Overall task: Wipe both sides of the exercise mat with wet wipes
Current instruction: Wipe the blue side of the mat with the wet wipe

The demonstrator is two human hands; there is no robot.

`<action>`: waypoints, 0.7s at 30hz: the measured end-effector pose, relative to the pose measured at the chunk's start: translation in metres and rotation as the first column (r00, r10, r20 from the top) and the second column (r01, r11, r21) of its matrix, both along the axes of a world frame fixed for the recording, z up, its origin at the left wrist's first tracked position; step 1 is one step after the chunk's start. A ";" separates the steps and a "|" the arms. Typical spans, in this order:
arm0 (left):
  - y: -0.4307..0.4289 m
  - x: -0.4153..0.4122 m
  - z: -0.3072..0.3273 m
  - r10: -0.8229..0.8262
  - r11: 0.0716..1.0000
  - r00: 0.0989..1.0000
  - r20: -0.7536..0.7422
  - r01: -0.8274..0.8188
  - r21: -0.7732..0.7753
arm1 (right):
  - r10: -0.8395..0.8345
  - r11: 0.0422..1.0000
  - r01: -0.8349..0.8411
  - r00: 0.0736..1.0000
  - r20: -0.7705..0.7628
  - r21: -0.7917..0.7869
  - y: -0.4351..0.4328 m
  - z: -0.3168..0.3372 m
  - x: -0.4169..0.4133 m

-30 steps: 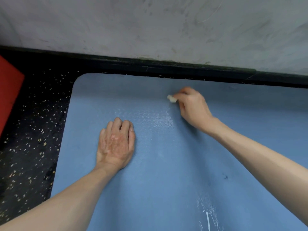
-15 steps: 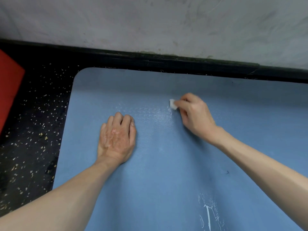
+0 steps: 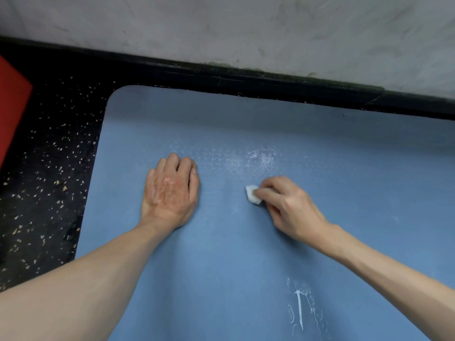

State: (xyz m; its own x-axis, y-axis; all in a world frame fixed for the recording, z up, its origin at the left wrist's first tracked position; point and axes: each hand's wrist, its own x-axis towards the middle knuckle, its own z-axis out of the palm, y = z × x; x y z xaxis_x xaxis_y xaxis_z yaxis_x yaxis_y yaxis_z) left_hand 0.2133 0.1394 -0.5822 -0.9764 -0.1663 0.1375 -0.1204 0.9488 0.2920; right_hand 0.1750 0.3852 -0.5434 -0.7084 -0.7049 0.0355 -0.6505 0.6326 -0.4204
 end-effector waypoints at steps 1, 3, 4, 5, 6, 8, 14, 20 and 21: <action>0.000 0.000 0.000 -0.001 1.000 1.000 0.001 0.001 0.001 | 0.007 1.000 -0.007 1.000 0.002 0.001 0.002 0.001 -0.004; 0.000 0.000 0.000 -0.004 1.000 1.000 0.008 0.004 0.002 | -0.076 0.997 0.076 0.996 -0.047 0.006 -0.002 0.002 -0.029; 0.000 0.000 0.000 -0.003 1.000 1.000 0.008 0.003 0.002 | -0.131 0.991 0.131 0.987 -0.093 0.001 -0.006 0.000 -0.042; -0.001 0.000 0.000 -0.001 1.000 1.000 0.007 0.001 0.004 | -0.171 0.985 0.171 0.977 -0.125 -0.006 -0.009 -0.002 -0.049; -0.001 0.000 0.000 0.001 1.000 1.000 0.005 -0.001 0.006 | -0.181 0.983 0.181 0.973 -0.146 -0.015 -0.010 -0.004 -0.048; -0.001 0.000 0.000 0.001 1.000 1.000 0.001 -0.001 0.004 | -0.125 0.992 0.125 0.980 -0.153 -0.013 -0.006 -0.006 -0.022; 0.000 0.000 -0.002 -0.008 1.000 1.000 -0.015 0.007 -0.003 | 0.012 0.999 -0.010 0.999 -0.031 0.047 0.010 0.004 0.007; -0.002 0.001 -0.003 -0.004 1.000 0.999 -0.041 0.004 0.005 | -0.057 0.998 0.061 0.990 -0.130 0.020 0.012 -0.007 0.022; -0.001 0.001 -0.003 -0.003 1.000 0.999 -0.042 0.003 0.008 | -0.020 0.999 0.023 0.997 -0.080 0.035 0.019 -0.006 0.041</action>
State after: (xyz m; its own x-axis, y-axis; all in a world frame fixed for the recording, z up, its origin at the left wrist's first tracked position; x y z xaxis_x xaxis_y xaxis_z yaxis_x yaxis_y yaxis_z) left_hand 0.2139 0.1381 -0.5856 -0.9703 -0.1648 0.1769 -0.1054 0.9468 0.3040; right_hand 0.2158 0.4039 -0.5498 -0.7194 -0.6914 0.0673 -0.6671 0.6606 -0.3443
